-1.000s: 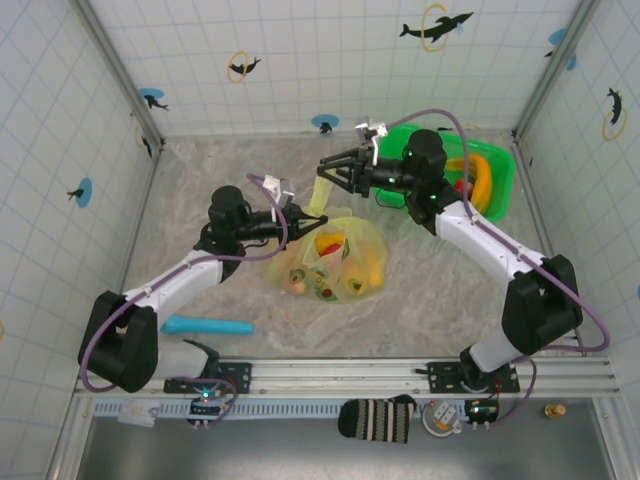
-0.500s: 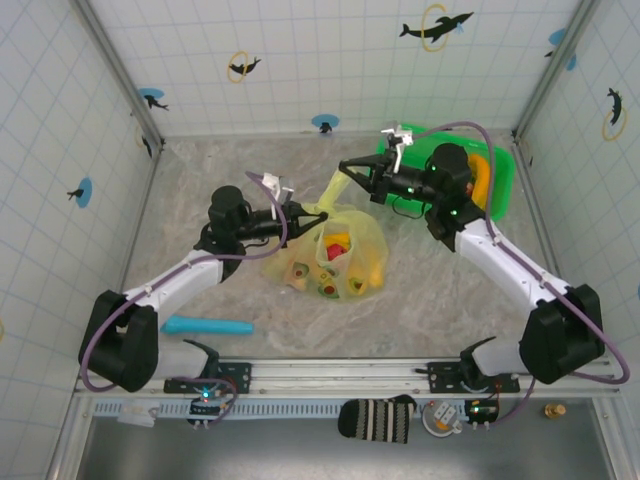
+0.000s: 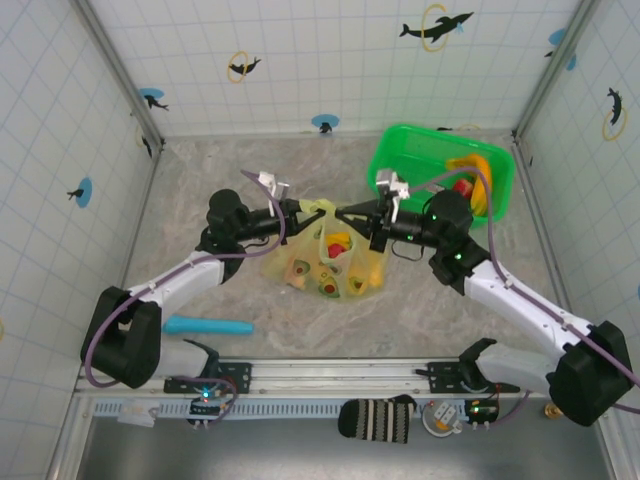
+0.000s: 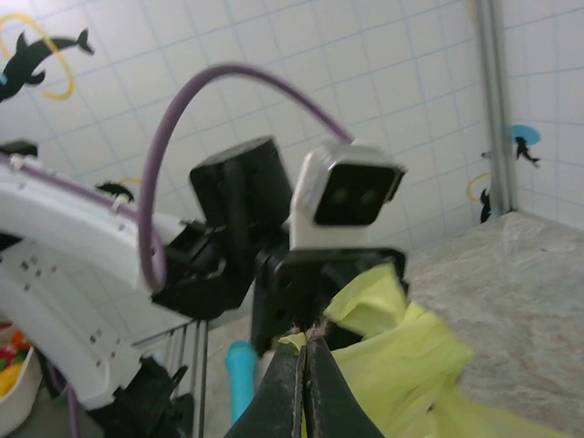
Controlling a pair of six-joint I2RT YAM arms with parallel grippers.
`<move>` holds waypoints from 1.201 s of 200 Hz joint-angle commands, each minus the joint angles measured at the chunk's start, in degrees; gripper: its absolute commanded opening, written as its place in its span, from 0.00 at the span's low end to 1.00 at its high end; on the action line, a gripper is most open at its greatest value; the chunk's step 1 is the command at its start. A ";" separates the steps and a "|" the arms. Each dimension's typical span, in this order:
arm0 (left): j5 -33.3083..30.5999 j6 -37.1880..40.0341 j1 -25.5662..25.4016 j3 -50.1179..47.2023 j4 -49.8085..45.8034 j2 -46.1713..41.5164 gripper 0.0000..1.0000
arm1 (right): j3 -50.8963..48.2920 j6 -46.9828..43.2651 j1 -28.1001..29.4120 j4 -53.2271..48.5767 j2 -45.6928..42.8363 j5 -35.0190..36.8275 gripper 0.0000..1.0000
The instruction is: Place the fake fruits into the plastic bag and tie a complex knot
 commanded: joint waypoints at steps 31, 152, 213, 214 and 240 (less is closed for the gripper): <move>0.51 -5.08 2.04 -0.47 6.61 1.86 0.00 | -8.44 -8.90 2.95 -1.23 -4.05 7.25 0.00; 3.36 -8.49 0.97 0.87 6.92 3.44 0.06 | -3.93 -14.15 8.57 -3.31 7.10 28.48 0.00; 3.71 -6.70 0.96 1.33 4.39 2.59 0.25 | -3.34 -13.56 8.49 -2.09 6.88 30.96 0.00; 3.71 -6.65 0.93 1.35 4.32 2.58 0.25 | -3.34 -13.57 8.54 -2.07 6.87 30.91 0.00; 3.96 -5.82 0.97 1.62 3.25 2.22 0.28 | -3.43 -13.23 8.60 -2.00 6.86 31.04 0.00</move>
